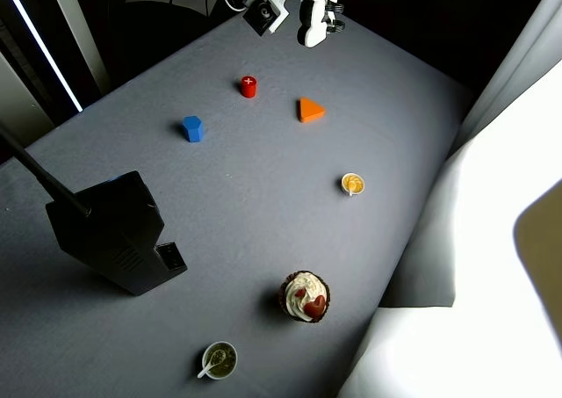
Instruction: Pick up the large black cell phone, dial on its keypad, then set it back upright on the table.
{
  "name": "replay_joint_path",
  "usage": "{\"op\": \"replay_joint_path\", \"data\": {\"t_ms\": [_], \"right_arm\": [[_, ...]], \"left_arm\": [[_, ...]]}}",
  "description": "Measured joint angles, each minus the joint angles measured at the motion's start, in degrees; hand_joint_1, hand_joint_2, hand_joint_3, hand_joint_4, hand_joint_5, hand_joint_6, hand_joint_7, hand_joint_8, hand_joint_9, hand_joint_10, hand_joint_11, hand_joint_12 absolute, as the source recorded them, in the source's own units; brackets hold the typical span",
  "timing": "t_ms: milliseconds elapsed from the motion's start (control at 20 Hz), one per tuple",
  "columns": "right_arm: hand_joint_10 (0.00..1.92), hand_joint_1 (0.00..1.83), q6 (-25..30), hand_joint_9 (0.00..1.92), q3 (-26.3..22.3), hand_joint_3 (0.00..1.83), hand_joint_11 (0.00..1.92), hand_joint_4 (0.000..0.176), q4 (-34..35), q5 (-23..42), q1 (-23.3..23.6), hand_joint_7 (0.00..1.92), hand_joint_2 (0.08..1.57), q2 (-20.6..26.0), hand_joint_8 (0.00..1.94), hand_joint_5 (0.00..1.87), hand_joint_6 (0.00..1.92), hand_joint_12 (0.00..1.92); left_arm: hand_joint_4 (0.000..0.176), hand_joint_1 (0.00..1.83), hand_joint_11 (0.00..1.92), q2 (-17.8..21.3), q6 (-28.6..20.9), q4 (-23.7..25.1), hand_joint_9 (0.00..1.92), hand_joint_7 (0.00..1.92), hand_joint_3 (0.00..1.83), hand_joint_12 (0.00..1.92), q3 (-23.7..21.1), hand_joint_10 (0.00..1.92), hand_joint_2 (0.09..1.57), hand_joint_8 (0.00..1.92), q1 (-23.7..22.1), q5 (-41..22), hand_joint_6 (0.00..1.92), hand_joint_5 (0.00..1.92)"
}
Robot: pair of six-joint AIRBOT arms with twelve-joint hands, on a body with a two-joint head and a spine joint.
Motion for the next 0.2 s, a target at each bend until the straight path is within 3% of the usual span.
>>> {"op": "replay_joint_path", "data": {"t_ms": [200], "right_arm": [[0.00,0.06,-1.4,0.00,0.1,0.00,0.03,0.084,-0.1,0.0,0.0,0.00,0.93,-0.3,0.00,0.00,0.00,0.03]], "left_arm": [[0.003,0.00,0.00,0.0,0.0,0.0,0.18,0.19,0.00,0.39,0.1,0.00,1.18,0.00,0.0,0.0,0.00,0.18]]}}
